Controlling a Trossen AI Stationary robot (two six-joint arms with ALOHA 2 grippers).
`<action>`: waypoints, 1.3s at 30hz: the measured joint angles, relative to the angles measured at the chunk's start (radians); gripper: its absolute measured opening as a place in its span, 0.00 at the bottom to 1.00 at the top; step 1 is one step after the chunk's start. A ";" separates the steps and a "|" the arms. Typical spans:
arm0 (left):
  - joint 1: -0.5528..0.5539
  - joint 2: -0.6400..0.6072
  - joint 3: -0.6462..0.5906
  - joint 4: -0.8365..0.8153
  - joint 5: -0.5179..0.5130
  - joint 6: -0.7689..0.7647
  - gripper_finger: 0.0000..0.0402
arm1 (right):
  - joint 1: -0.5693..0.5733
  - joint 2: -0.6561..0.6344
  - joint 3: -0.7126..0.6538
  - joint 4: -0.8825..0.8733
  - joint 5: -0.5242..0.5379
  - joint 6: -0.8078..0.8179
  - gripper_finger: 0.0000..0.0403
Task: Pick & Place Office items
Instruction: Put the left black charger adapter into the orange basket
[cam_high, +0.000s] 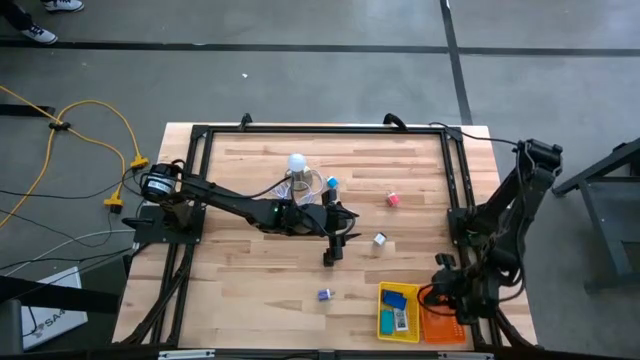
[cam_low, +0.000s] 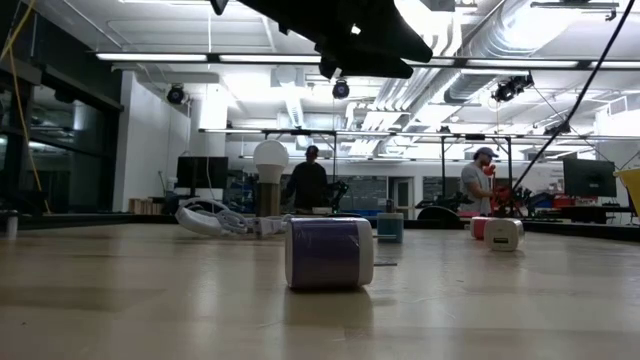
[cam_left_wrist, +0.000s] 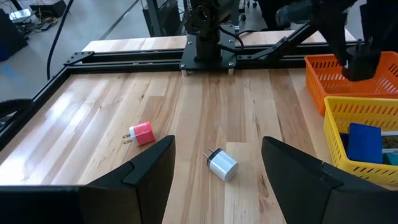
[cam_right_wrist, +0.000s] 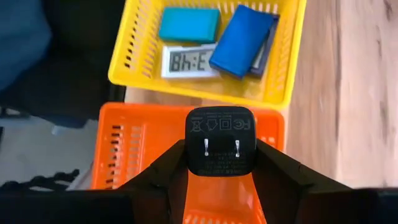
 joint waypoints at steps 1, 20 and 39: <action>0.000 0.000 0.000 0.000 0.000 0.000 0.57 | 0.003 0.011 0.021 -0.030 -0.007 0.006 0.35; 0.000 0.000 0.000 0.000 -0.004 0.000 0.57 | 0.002 0.243 0.139 -0.183 -0.104 0.114 0.35; 0.000 0.000 0.000 0.000 0.001 -0.005 0.57 | 0.002 0.310 0.139 -0.105 -0.070 0.172 0.35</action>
